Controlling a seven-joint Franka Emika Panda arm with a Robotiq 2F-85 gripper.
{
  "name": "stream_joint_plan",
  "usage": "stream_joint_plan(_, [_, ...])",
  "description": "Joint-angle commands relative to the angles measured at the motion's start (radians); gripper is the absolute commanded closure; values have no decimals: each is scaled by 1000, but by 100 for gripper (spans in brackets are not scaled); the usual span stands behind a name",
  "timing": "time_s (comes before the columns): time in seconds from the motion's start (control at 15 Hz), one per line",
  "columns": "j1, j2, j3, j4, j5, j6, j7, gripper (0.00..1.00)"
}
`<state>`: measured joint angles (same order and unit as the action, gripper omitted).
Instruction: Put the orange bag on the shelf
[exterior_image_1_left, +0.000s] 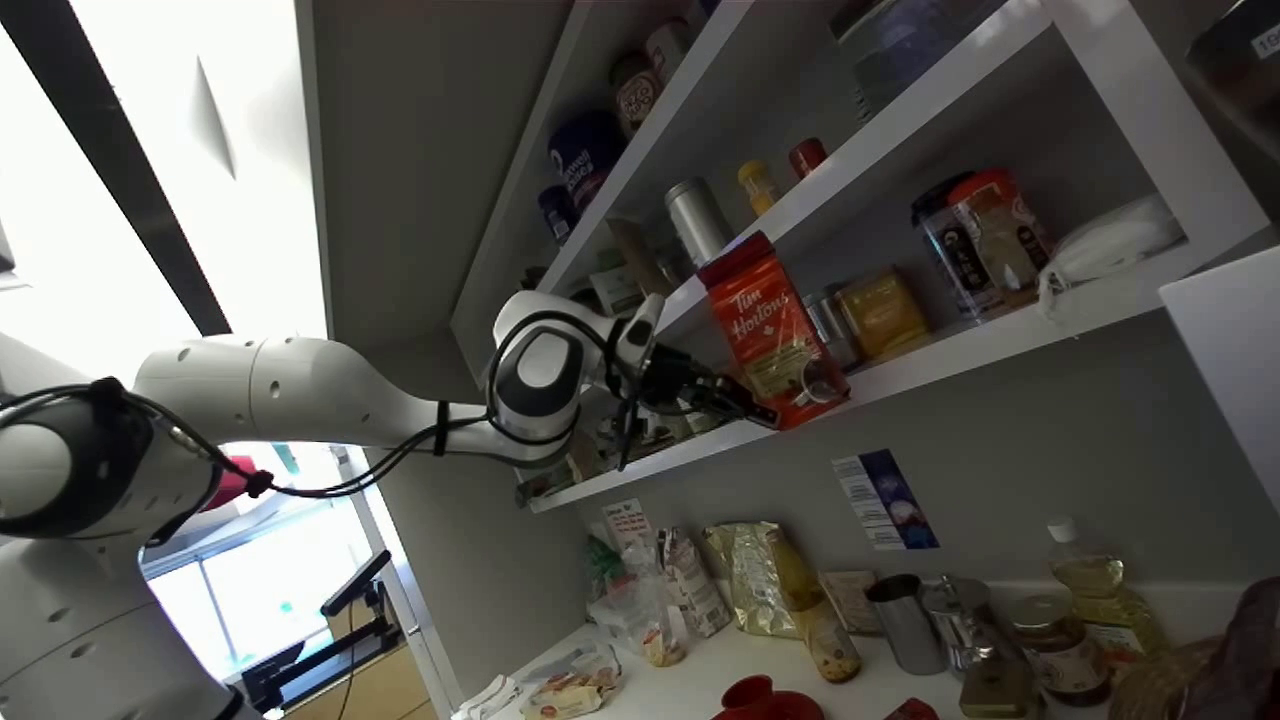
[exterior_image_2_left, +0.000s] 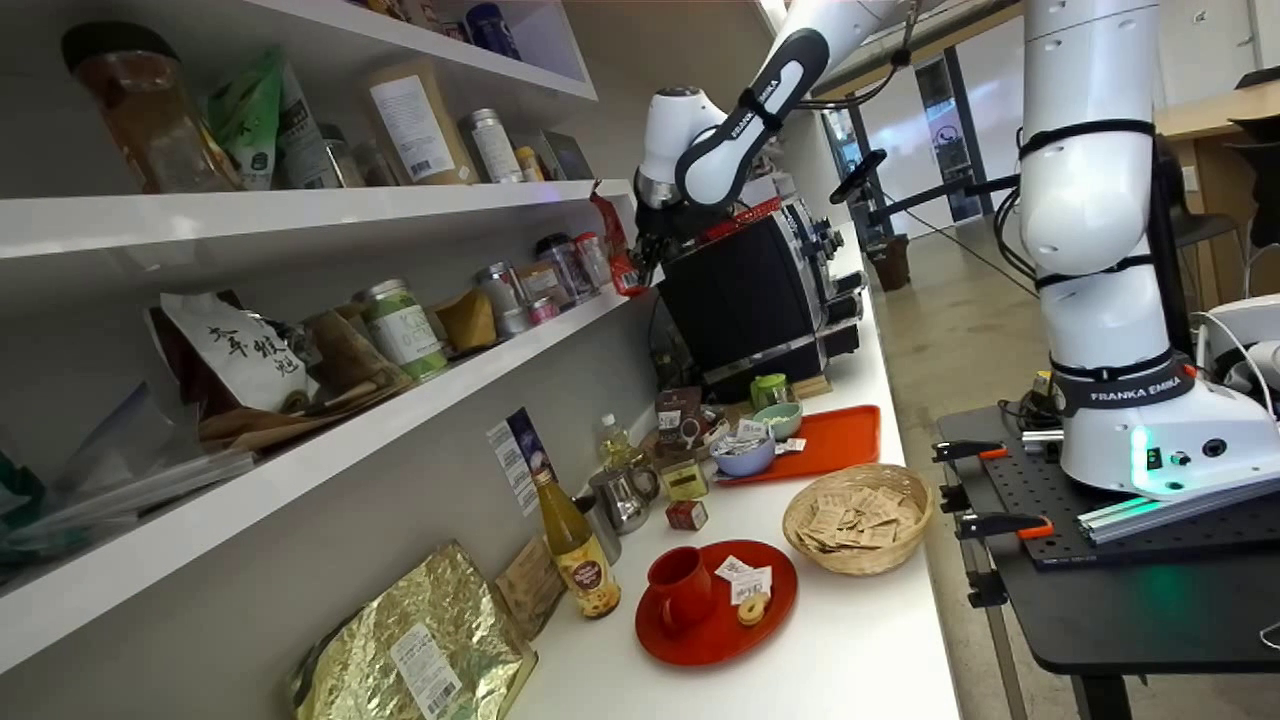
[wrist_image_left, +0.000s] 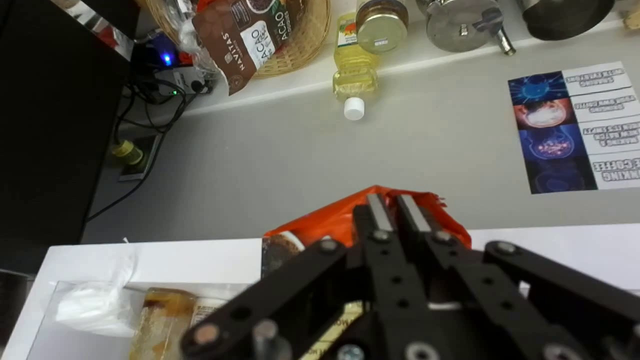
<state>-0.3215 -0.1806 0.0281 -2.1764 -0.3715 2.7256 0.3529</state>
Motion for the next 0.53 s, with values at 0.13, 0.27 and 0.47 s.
stream_joint_plan(0.13, [-13,148,-48,202,-8,13,-39,96])
stream_joint_plan(0.27, [-24,177,-59,244,-2,16,-47,96])
stream_joint_plan(0.47, [-28,234,-66,287,31,47,-69,96])
